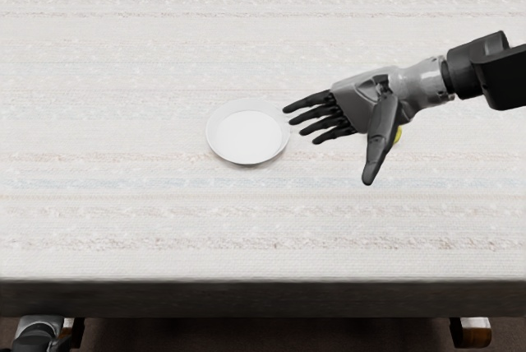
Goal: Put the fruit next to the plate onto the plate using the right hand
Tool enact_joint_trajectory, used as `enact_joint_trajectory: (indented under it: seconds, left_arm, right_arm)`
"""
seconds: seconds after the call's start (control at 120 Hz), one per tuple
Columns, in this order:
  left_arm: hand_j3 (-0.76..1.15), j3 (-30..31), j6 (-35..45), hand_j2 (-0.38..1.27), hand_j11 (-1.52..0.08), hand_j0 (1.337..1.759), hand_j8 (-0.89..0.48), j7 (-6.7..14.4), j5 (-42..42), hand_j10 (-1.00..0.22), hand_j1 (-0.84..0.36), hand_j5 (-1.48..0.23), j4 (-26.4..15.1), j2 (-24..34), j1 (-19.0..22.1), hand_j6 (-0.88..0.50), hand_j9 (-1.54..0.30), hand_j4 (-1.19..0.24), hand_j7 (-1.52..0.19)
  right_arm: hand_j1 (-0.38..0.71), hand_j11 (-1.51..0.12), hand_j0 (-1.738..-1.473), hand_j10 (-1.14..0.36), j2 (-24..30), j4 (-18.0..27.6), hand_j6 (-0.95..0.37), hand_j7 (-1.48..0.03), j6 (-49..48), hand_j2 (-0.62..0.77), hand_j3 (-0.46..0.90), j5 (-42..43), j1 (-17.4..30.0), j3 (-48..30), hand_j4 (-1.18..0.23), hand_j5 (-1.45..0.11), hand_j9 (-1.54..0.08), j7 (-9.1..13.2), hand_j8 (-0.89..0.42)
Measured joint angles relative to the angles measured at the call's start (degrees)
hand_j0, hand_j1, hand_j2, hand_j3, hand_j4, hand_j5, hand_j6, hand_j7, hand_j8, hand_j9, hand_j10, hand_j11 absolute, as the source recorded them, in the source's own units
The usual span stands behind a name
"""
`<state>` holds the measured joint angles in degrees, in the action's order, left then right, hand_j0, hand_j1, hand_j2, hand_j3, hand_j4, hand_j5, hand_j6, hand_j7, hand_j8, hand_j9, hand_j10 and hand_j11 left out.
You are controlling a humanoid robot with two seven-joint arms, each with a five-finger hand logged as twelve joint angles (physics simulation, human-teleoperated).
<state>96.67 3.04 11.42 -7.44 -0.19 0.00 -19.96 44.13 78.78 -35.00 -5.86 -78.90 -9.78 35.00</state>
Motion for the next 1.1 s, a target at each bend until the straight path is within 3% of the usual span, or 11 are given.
enact_joint_trajectory:
  seconds: [0.025,0.083,0.2,0.283,0.392,0.542,0.758,0.958,1.1]
  left_arm:
    - [0.0,0.0,-0.01,0.0,0.0,1.658,-0.21,0.0,-0.01,-0.18,0.35,-0.02,0.0,0.0,-0.01,-0.25,-0.01,-0.28,-0.01]
    - [0.0,0.0,-0.01,0.0,0.0,1.658,-0.22,0.0,0.0,-0.18,0.35,-0.02,0.0,0.0,-0.01,-0.25,-0.01,-0.28,-0.01]
    - [0.0,0.0,0.0,0.0,0.0,1.658,-0.22,0.0,0.0,-0.18,0.35,-0.02,-0.01,0.0,-0.01,-0.25,-0.01,-0.29,-0.01]
    - [0.0,0.0,0.0,0.0,0.0,1.658,-0.22,0.0,0.0,-0.18,0.35,-0.02,-0.01,0.0,-0.01,-0.25,-0.01,-0.29,-0.01]
    - [0.0,-0.01,0.0,0.0,0.0,1.658,-0.22,0.0,0.0,-0.18,0.35,-0.02,-0.01,0.0,-0.01,-0.25,-0.01,-0.29,-0.01]
    - [0.0,-0.01,0.0,0.0,0.0,1.658,-0.22,0.0,-0.01,-0.18,0.35,-0.02,-0.01,0.0,-0.01,-0.25,0.0,-0.28,-0.01]
    - [0.0,0.0,0.01,0.0,0.0,1.658,-0.22,0.0,-0.01,-0.18,0.35,-0.02,-0.01,0.0,0.0,-0.25,0.0,-0.29,-0.01]
    - [0.0,-0.01,0.01,0.0,0.0,1.658,-0.22,0.0,0.0,-0.18,0.35,-0.02,-0.01,0.0,0.0,-0.25,0.0,-0.29,-0.01]
    - [0.0,0.0,0.0,0.0,0.0,1.658,-0.22,0.0,0.0,-0.18,0.35,-0.02,-0.01,0.0,0.0,-0.25,0.0,-0.29,-0.01]
  right_arm:
    - [-0.35,0.0,-1.658,0.0,-0.96,-0.04,0.0,0.0,0.28,0.0,0.0,0.21,-1.49,0.79,0.0,0.0,0.0,0.0,0.0]
    - [-0.35,0.0,-1.658,0.0,-6.11,-0.11,0.0,0.0,6.02,0.0,0.0,0.45,-9.85,6.58,0.0,0.0,0.0,0.0,0.0]
    - [-0.35,0.0,-1.658,0.0,-19.82,-0.27,0.0,0.0,26.03,0.0,0.0,0.73,-24.98,20.45,0.0,0.0,0.0,0.0,0.0]
    - [-0.35,0.0,-1.658,0.0,-25.68,-0.42,0.0,0.0,35.52,0.0,0.0,5.0,-29.79,25.75,0.0,0.0,0.0,0.0,0.0]
    - [-0.35,0.0,-1.658,0.0,-29.78,-1.76,0.0,0.0,40.91,0.0,0.0,11.27,-32.13,31.95,0.0,0.0,0.0,0.0,0.0]
    - [-0.35,0.0,-1.658,0.0,-32.47,-5.71,0.0,0.0,43.67,0.0,0.0,16.64,-31.5,39.77,0.0,0.0,0.0,0.0,0.0]
    - [-0.35,0.0,-1.658,0.0,-28.94,-7.85,0.0,0.0,42.29,0.0,0.0,21.63,-26.74,42.05,0.0,0.0,0.0,0.0,0.0]
    - [-0.35,0.0,-1.658,0.0,-22.1,-8.2,0.0,0.0,37.74,0.0,0.0,25.69,-20.93,38.94,0.0,0.0,0.0,0.0,0.0]
    - [-0.35,0.0,-1.658,0.0,-20.26,-10.78,0.0,0.0,37.37,0.0,0.0,29.26,-13.07,32.75,0.0,0.0,0.0,0.0,0.0]
